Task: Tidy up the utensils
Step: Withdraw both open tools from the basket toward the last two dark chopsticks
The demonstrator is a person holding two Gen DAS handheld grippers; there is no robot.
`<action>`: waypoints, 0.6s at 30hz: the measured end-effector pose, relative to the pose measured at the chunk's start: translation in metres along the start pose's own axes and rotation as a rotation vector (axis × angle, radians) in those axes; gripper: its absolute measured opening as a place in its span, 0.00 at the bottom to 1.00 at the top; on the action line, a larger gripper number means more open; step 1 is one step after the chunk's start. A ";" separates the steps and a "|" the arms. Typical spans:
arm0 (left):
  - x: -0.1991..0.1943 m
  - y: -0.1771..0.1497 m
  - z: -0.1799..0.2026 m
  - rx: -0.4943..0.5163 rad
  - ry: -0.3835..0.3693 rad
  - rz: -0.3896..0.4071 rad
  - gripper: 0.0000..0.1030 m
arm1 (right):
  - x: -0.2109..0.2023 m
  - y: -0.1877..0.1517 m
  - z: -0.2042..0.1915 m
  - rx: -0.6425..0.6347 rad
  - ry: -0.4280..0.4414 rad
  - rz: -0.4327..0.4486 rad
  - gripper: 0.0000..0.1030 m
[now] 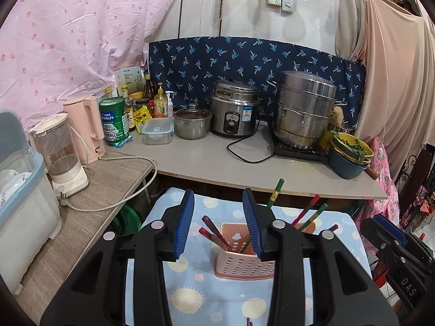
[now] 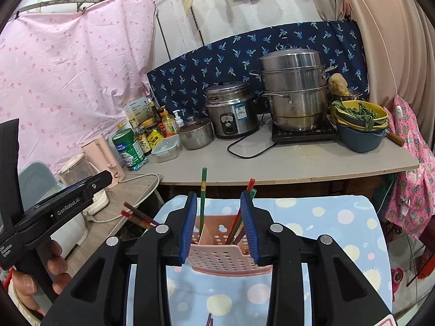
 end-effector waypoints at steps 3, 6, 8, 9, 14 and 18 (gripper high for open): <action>-0.007 -0.007 -0.001 0.007 0.000 -0.003 0.35 | -0.006 -0.006 -0.004 -0.004 0.002 -0.004 0.33; -0.014 -0.014 -0.001 0.014 -0.001 -0.007 0.35 | -0.013 -0.014 -0.007 -0.008 -0.001 -0.009 0.33; -0.019 -0.021 -0.002 0.020 0.002 -0.011 0.35 | -0.018 -0.020 -0.009 -0.008 0.003 -0.013 0.33; -0.022 -0.024 -0.002 0.022 0.002 -0.011 0.35 | -0.020 -0.023 -0.009 -0.008 0.002 -0.015 0.33; -0.035 -0.043 -0.007 0.034 -0.002 -0.022 0.41 | -0.033 -0.042 -0.013 -0.011 -0.002 -0.030 0.33; -0.042 -0.062 -0.011 0.039 -0.009 -0.044 0.41 | -0.042 -0.062 -0.014 -0.013 -0.011 -0.052 0.33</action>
Point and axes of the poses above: each gripper's, at about its wrist camera, not at the fingertips, and x roughly the way its jaws point, z to its right, y to its top, the point moved 7 cm from there along x, roughly the way its jaws point, and after that the axes turned 10 degrees about y, right-handed, at the moved point
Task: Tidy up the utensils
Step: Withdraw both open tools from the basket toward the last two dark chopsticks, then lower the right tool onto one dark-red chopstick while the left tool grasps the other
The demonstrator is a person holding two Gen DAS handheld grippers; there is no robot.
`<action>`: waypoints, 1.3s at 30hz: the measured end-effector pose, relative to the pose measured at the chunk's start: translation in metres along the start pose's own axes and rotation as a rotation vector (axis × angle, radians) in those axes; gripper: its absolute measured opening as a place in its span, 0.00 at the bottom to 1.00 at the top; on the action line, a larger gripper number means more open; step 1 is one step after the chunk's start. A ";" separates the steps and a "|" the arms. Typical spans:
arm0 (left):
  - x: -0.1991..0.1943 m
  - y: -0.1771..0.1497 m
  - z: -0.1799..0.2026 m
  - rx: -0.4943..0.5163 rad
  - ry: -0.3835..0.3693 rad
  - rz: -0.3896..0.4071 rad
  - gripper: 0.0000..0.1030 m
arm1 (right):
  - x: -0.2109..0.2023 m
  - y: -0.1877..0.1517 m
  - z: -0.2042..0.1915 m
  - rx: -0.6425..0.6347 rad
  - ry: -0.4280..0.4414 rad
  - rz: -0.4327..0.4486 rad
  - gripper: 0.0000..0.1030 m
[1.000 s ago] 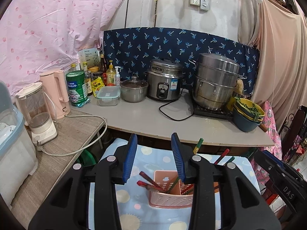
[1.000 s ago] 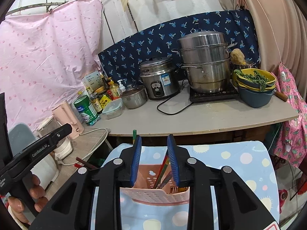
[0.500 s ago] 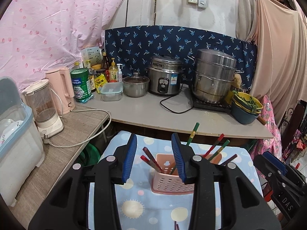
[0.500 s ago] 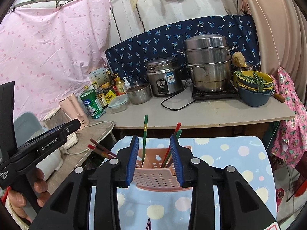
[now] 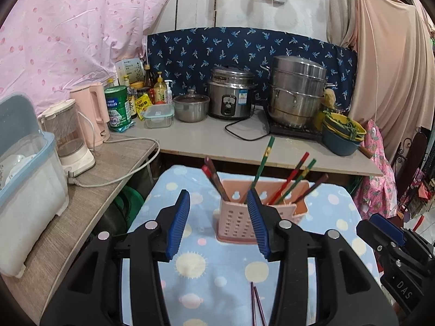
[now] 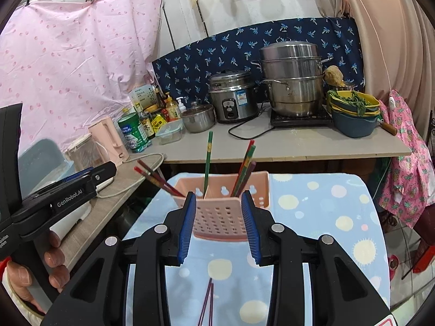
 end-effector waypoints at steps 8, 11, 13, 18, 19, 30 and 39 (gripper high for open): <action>-0.009 -0.056 -0.008 0.015 0.001 -0.071 0.41 | -0.014 -0.055 -0.002 -0.019 -0.024 -0.076 0.33; -0.009 -0.080 -0.010 0.013 -0.007 -0.116 0.41 | -0.017 -0.080 -0.001 -0.012 -0.025 -0.117 0.33; -0.009 -0.095 -0.011 0.021 -0.004 -0.137 0.41 | -0.019 -0.097 0.000 -0.009 -0.028 -0.144 0.33; -0.011 -0.132 -0.012 0.043 -0.002 -0.191 0.41 | -0.022 -0.140 0.001 0.003 -0.028 -0.212 0.33; -0.011 -0.139 -0.012 0.046 -0.004 -0.200 0.41 | -0.022 -0.150 0.001 0.009 -0.028 -0.229 0.33; -0.012 -0.207 -0.019 0.072 0.005 -0.314 0.41 | -0.021 -0.230 -0.005 -0.003 -0.032 -0.364 0.33; -0.014 -0.240 -0.022 0.091 0.016 -0.367 0.41 | -0.014 -0.269 -0.015 -0.031 -0.022 -0.433 0.33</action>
Point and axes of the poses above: each gripper's, at about its wrist camera, not at the fingertips, and x roughly the way its jaws point, z to its right, y to its top, the point moved 7 cm from there along x, roughly the way its jaws point, and after that the axes turned 10 degrees about y, right-handed, at the moved point
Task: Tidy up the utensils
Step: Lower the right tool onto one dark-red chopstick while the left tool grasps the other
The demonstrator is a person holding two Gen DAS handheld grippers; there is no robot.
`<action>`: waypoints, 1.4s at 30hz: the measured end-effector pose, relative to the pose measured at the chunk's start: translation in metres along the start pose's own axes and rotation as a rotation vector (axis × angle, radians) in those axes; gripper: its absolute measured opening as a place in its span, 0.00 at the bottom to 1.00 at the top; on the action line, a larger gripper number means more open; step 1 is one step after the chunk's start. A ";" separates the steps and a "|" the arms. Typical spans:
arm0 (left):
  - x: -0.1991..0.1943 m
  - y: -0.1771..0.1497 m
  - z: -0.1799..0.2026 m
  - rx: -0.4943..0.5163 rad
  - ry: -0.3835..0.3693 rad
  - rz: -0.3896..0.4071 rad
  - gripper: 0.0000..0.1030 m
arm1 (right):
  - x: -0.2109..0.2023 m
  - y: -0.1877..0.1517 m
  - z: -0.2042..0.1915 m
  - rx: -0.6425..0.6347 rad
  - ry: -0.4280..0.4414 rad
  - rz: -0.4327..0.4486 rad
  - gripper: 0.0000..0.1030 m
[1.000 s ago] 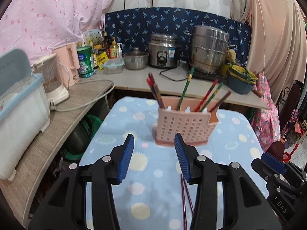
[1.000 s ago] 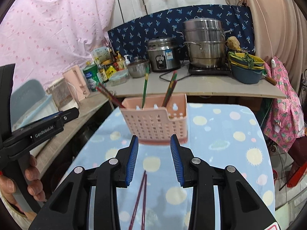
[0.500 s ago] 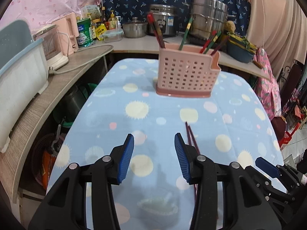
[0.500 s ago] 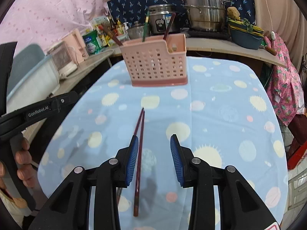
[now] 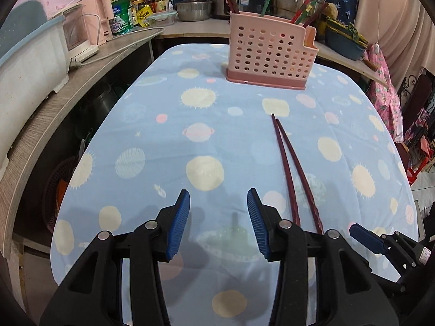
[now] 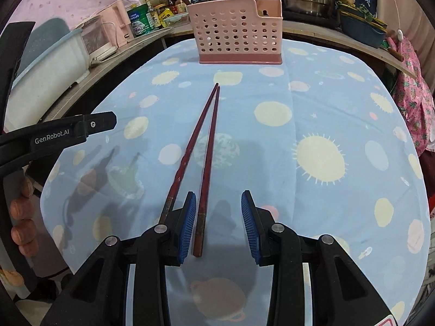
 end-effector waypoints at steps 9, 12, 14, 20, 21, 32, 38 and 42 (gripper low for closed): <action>0.004 -0.015 0.003 0.016 0.000 -0.027 0.41 | 0.011 -0.010 -0.008 -0.022 0.009 -0.032 0.33; 0.006 -0.018 0.004 0.018 -0.002 -0.037 0.41 | 0.013 -0.010 -0.007 -0.021 0.009 -0.033 0.32; 0.007 -0.020 0.005 0.022 -0.002 -0.040 0.41 | 0.017 -0.012 -0.007 -0.022 0.008 -0.042 0.28; 0.009 -0.023 0.009 0.032 -0.007 -0.050 0.41 | 0.017 -0.016 -0.009 -0.063 -0.031 -0.037 0.23; 0.009 -0.024 0.010 0.034 -0.009 -0.051 0.41 | 0.016 -0.016 -0.009 -0.066 -0.035 -0.036 0.22; 0.006 -0.033 0.029 0.081 -0.037 -0.055 0.53 | 0.009 -0.019 0.009 0.011 -0.028 -0.019 0.07; 0.004 -0.040 0.047 0.116 -0.065 -0.062 0.68 | 0.000 -0.021 0.026 0.074 -0.036 -0.001 0.07; 0.006 -0.045 0.061 0.146 -0.083 -0.076 0.70 | -0.002 -0.024 0.034 0.107 -0.029 0.002 0.07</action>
Point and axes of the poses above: each gripper's, at about its wrist camera, not at the fingertips, and x roughly the way its jaws point, z to its right, y to its top, the point moved 7 cm from there along x, roughly the way its jaws point, and after that the axes turned 10 degrees about y, right-handed, at the moved point
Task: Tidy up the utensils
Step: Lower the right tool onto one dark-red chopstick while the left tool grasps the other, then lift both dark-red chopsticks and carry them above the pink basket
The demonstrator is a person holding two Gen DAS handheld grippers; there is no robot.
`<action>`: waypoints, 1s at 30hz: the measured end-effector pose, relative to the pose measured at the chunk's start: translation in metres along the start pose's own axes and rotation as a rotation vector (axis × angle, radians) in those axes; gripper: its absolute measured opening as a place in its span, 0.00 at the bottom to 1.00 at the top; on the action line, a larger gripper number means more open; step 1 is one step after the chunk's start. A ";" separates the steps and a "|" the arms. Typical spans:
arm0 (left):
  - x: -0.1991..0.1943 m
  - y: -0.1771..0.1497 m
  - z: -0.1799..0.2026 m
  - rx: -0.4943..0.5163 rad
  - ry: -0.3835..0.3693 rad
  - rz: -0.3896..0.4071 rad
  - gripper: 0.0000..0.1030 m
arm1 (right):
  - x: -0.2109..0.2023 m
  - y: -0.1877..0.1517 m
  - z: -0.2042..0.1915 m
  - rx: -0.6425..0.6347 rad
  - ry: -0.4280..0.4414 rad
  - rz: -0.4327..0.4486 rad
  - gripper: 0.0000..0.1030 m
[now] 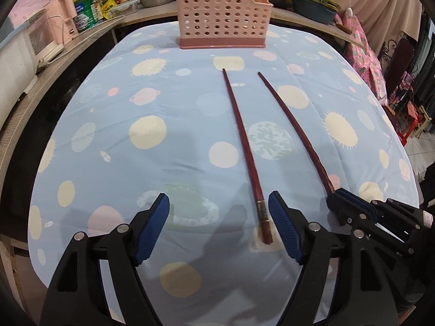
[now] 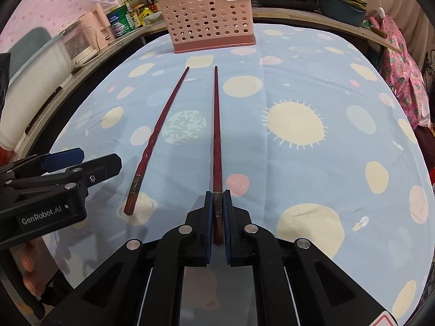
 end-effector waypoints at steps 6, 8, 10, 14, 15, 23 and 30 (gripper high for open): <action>0.009 -0.006 0.011 0.020 -0.017 -0.033 0.70 | 0.000 -0.001 0.002 0.015 0.010 0.001 0.07; 0.011 -0.008 0.014 0.022 -0.020 -0.041 0.68 | 0.000 -0.001 0.002 0.016 0.011 0.001 0.07; 0.014 -0.010 0.016 0.027 -0.028 -0.054 0.61 | 0.000 -0.001 0.001 0.017 0.011 0.001 0.07; 0.013 -0.010 0.016 0.031 -0.024 -0.045 0.50 | 0.000 -0.001 0.001 0.016 0.010 0.001 0.07; 0.013 -0.010 0.016 0.030 -0.025 -0.043 0.44 | 0.000 -0.001 0.001 0.016 0.009 0.001 0.07; 0.011 -0.010 0.015 0.026 -0.064 -0.053 0.07 | 0.000 -0.001 0.001 0.014 0.010 -0.001 0.07; 0.006 -0.009 0.011 0.004 -0.083 -0.060 0.07 | -0.004 -0.001 -0.005 0.008 0.013 0.004 0.07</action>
Point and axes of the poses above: each gripper's, at about its wrist camera, not at the fingertips, and x roughly the way its jaws point, z to its right, y to its top, the point moved 7 cm from there along x, roughly the way its jaws point, and after that the axes turned 10 degrees about y, right-handed, at the moved point
